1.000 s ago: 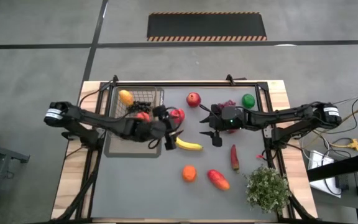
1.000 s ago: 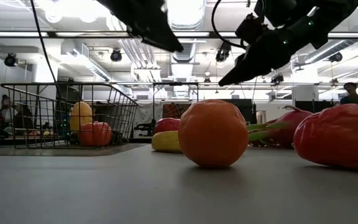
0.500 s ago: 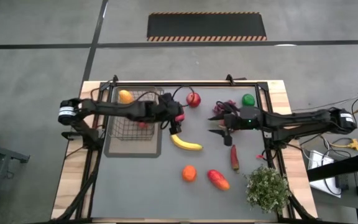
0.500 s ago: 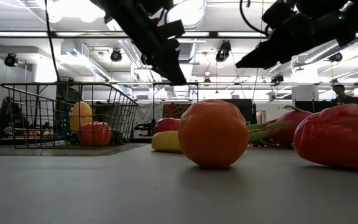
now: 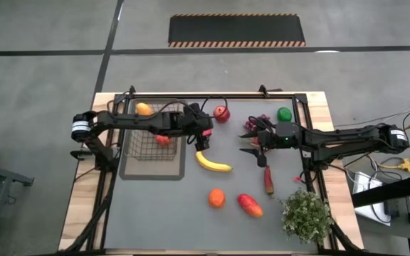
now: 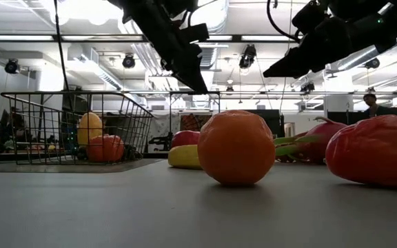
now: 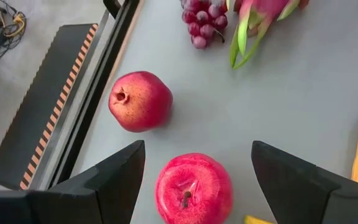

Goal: Build produce basket
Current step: Put the red apple into the gold wire basket

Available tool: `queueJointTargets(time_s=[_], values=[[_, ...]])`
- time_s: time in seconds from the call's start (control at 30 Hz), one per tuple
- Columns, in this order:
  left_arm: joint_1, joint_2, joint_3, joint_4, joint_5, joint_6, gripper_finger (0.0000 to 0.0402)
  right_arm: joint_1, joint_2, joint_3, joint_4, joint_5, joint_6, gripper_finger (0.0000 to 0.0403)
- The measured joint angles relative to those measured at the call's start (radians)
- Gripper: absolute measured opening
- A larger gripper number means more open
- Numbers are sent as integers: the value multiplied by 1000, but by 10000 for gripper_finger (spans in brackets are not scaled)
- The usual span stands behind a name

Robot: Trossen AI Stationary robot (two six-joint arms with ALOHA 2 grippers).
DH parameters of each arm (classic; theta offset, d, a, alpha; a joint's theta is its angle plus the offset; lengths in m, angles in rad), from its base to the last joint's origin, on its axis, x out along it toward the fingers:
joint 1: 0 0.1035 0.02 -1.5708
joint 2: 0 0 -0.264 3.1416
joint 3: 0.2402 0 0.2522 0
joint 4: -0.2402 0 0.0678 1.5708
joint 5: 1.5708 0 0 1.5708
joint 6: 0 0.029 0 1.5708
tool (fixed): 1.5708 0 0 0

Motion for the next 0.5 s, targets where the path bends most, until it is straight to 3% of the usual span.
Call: queueJointTargets(time_s=[0.2, 0.5], values=[[7, -1, 0, -2, 5, -45, 292, 0, 0, 0, 0, 0, 0, 228], [25, -4, -1, -35, 33, -31, 389, 0, 1, 0, -2, 0, 5, 228]])
